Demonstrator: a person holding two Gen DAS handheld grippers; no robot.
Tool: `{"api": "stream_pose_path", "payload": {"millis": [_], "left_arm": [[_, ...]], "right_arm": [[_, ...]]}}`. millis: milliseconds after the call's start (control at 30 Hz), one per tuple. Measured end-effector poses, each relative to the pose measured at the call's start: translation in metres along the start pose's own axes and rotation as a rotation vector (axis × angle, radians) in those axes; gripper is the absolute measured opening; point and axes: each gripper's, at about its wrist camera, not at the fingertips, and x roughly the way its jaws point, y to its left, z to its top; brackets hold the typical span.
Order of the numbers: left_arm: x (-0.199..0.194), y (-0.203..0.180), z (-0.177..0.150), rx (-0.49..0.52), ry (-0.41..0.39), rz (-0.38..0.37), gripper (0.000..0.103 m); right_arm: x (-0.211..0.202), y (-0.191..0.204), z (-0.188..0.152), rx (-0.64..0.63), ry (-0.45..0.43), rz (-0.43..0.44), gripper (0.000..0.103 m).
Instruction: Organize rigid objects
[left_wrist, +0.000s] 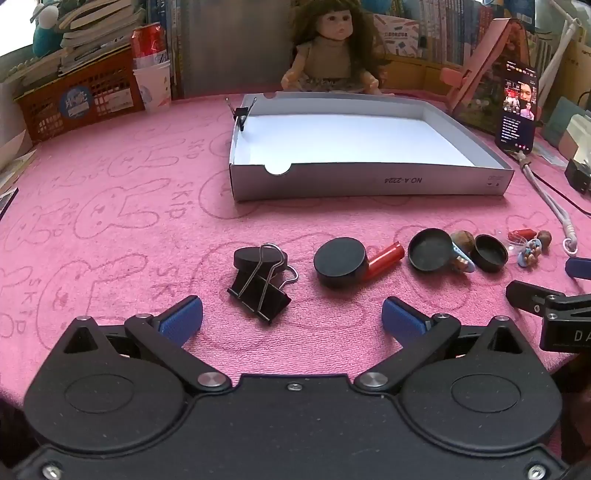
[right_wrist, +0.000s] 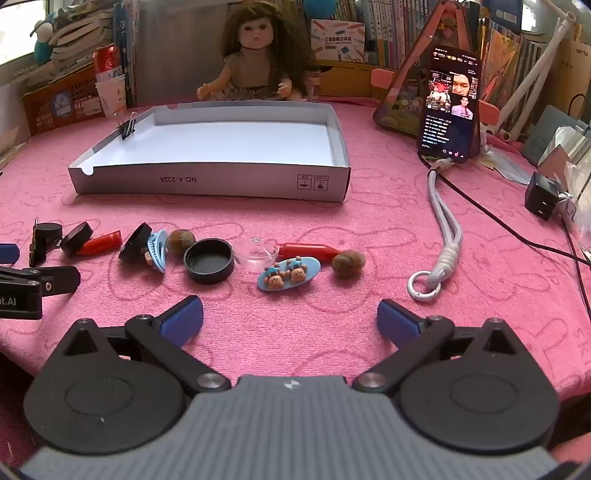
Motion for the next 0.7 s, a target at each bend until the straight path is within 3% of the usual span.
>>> {"api": "stream_pose_path", "payload": {"millis": [700], "left_arm": [[0.0002, -0.0001, 0.0001, 0.0, 0.011, 0.002, 0.103]], "right_arm": [[-0.0008, 0.0005, -0.0004, -0.003, -0.006, -0.001, 0.103]]}}
